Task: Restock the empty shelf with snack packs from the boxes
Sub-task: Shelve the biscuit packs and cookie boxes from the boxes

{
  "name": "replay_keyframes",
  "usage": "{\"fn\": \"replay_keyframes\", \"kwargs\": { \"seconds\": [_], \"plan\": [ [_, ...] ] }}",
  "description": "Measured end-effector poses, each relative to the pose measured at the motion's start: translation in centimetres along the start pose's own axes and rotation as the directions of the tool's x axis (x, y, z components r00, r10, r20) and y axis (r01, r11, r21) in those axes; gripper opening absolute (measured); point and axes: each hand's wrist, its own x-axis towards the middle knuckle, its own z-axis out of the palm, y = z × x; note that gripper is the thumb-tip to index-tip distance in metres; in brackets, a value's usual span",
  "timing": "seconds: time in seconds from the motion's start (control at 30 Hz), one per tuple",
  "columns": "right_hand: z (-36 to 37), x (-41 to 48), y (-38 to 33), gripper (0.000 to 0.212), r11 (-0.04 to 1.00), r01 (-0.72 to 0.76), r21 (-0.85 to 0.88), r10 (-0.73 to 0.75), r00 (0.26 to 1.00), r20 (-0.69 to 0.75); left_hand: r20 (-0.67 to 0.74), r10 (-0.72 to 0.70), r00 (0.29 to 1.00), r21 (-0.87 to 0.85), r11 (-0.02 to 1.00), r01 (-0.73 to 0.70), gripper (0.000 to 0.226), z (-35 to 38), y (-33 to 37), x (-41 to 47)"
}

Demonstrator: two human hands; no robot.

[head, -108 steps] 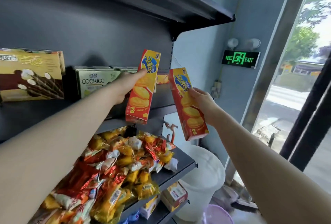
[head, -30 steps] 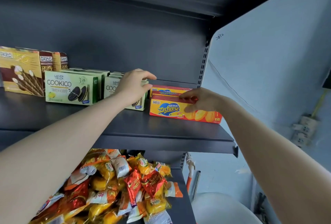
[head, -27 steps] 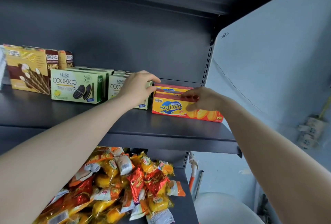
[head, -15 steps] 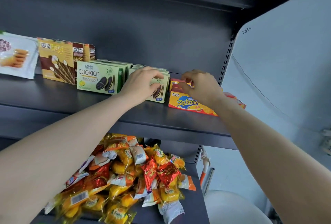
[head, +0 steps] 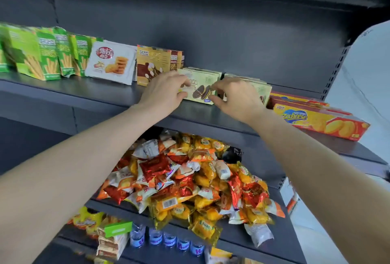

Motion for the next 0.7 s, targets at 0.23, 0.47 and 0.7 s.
{"fn": "replay_keyframes", "kwargs": {
  "seconds": [0.23,0.47,0.7],
  "plan": [
    [3.6,5.3,-15.6,0.029,0.977,0.152,0.148,-0.151,0.988,-0.017,0.014,-0.098,0.995,0.134,0.986,0.096,0.022,-7.5,-13.1,-8.4],
    [8.4,8.9,-32.1,0.029,0.907,0.307,0.290,-0.314,0.949,-0.022,0.005,-0.247,0.969,0.244,0.940,0.239,0.024,-15.6,-24.7,-20.1],
    [14.1,10.1,-46.2,0.024,0.798,0.468,0.379,-0.492,0.870,-0.039,0.002,-0.400,0.916,0.410,0.836,0.364,0.027,-21.6,-32.5,-32.1]
  ]
}}
